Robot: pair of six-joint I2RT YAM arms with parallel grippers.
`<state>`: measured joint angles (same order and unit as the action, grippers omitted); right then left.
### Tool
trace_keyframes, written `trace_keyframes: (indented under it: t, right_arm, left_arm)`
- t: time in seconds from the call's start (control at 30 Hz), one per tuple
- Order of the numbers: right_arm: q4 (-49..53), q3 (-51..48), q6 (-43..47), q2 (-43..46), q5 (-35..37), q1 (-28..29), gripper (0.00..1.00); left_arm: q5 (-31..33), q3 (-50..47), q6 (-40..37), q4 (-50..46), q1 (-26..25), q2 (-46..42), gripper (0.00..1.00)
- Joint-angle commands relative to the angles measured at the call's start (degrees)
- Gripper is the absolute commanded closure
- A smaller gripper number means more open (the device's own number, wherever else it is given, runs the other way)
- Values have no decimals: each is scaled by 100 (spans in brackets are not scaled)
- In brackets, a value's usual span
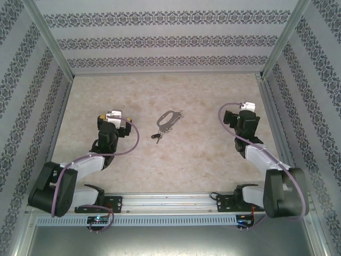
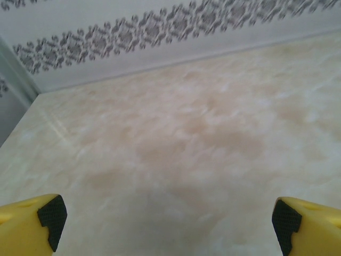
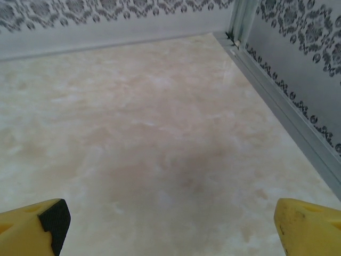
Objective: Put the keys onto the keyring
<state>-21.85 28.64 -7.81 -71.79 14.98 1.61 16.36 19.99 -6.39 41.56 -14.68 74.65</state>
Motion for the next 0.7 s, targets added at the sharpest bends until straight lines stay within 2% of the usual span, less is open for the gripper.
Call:
trace_keyframes:
  t: [0.0, 0.1, 0.2, 0.27, 0.37, 0.43, 0.5, 0.57, 0.67]
  right_arm:
    - [-1366, -413, 192, -451, -21, -94, 2]
    - [-3288, -1071, 338, -1122, -510, -78, 2]
    - [-4125, -1122, 735, -1716, -1192, 68, 2]
    - [-3414, -955, 741, -1482, -1331, 24, 3]
    - [-3592, -931, 514, -1634, -1349, -118, 2]
    - [-3245, -741, 451, -1564, -1290, -156, 2]
    - [-3297, -746, 481, -1586, -1157, -107, 2]
    - [-3316, -760, 539, -1572, -882, 10, 2]
    - [-3330, -772, 565, -1576, -887, 22, 2]
  left_arm:
    - [299, -347, -206, 1507, 140, 632, 0]
    - [19, -531, -329, 2582, 274, 1304, 0]
    - [-370, -496, 9, 2240, 584, 1186, 0]
    - [-740, -487, 191, 2318, 823, 1315, 0]
    - [-1343, -388, 205, 2623, 1069, 1782, 0]
    - [-1684, -161, 265, 1611, 1163, 1449, 0]
    - [-1701, -70, 324, 1836, 1236, 1661, 0]
    - [-1699, 215, 485, 1057, 1328, 1543, 0]
    - [-1830, 309, 656, 938, 1510, 1586, 0]
